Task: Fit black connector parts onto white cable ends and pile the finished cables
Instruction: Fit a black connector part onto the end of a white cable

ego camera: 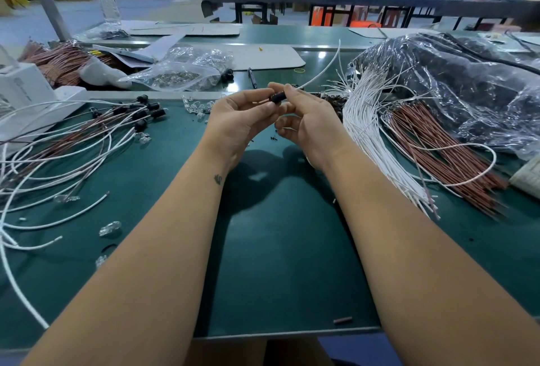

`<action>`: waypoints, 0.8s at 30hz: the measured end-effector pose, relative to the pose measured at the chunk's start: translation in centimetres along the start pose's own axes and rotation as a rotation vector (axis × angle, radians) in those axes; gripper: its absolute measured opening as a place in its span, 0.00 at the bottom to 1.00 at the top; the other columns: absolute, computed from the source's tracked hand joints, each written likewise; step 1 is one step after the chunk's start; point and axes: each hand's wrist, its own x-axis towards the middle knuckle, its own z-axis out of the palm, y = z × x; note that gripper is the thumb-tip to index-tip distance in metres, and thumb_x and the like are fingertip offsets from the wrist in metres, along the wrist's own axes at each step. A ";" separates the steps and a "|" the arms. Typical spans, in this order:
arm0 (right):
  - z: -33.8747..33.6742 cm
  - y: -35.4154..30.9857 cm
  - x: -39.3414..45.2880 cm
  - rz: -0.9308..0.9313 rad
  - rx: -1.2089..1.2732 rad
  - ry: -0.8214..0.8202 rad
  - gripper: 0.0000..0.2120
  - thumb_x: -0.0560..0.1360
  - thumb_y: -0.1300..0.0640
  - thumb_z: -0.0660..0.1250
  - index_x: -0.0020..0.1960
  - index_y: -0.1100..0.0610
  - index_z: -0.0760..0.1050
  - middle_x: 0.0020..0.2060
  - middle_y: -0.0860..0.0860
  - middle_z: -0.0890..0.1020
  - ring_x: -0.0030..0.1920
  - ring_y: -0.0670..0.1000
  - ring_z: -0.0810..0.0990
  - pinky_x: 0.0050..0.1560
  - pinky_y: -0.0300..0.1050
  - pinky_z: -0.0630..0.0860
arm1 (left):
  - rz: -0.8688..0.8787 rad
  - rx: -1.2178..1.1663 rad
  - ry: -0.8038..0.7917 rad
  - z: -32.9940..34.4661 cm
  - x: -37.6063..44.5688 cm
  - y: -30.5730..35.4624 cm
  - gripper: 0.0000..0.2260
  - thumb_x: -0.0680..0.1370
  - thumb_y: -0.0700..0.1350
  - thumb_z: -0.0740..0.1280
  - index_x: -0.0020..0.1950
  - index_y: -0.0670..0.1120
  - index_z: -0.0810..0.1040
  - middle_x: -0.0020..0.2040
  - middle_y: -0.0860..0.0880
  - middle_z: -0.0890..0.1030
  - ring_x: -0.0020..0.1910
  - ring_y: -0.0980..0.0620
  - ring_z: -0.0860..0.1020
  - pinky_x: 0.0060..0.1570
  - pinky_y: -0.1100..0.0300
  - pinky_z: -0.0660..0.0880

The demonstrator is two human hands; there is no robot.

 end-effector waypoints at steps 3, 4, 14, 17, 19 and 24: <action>-0.4 -0.1 0.1 -0.030 0.001 0.043 0.09 0.79 0.57 0.64 0.52 0.53 0.83 0.34 0.50 0.77 0.31 0.48 0.74 0.35 0.38 0.74 | 0.018 0.126 0.033 0.0 0.0 -0.1 0.09 0.73 0.28 0.68 0.48 0.39 0.81 0.40 0.46 0.85 0.41 0.50 0.84 0.45 0.62 0.79; -0.6 -0.1 0.2 -0.036 0.008 0.058 0.09 0.79 0.59 0.64 0.51 0.54 0.83 0.33 0.50 0.77 0.30 0.48 0.74 0.35 0.38 0.74 | 0.021 0.165 0.047 0.1 0.0 -0.1 0.09 0.72 0.28 0.69 0.47 0.41 0.81 0.39 0.47 0.85 0.40 0.51 0.83 0.46 0.62 0.80; -0.6 0.3 0.5 -0.015 -0.149 0.072 0.04 0.77 0.61 0.67 0.44 0.56 0.80 0.31 0.51 0.79 0.29 0.48 0.77 0.33 0.39 0.76 | 0.138 0.577 0.078 0.1 -0.2 -0.2 0.08 0.74 0.33 0.71 0.51 0.42 0.81 0.37 0.46 0.82 0.35 0.54 0.79 0.45 0.62 0.80; -0.7 0.6 0.7 -0.017 -0.244 0.089 0.02 0.76 0.62 0.69 0.45 0.57 0.79 0.32 0.51 0.79 0.29 0.47 0.78 0.33 0.39 0.76 | 0.115 0.639 0.025 -0.4 -0.2 0.2 0.10 0.74 0.32 0.70 0.54 0.41 0.81 0.41 0.43 0.83 0.37 0.54 0.80 0.47 0.62 0.80; -0.7 0.8 0.8 -0.015 -0.272 0.093 0.02 0.76 0.62 0.69 0.44 0.58 0.79 0.32 0.51 0.79 0.28 0.45 0.78 0.32 0.37 0.76 | 0.088 0.660 0.009 -1.0 -0.2 0.4 0.09 0.76 0.32 0.69 0.54 0.39 0.81 0.40 0.43 0.82 0.36 0.54 0.80 0.45 0.62 0.80; -0.7 1.0 0.9 -0.052 -0.290 0.154 0.06 0.76 0.63 0.69 0.40 0.57 0.78 0.32 0.51 0.80 0.29 0.46 0.78 0.34 0.38 0.76 | 0.153 1.033 0.183 -2.0 0.4 0.4 0.05 0.77 0.37 0.67 0.49 0.42 0.82 0.39 0.45 0.81 0.37 0.51 0.77 0.44 0.61 0.74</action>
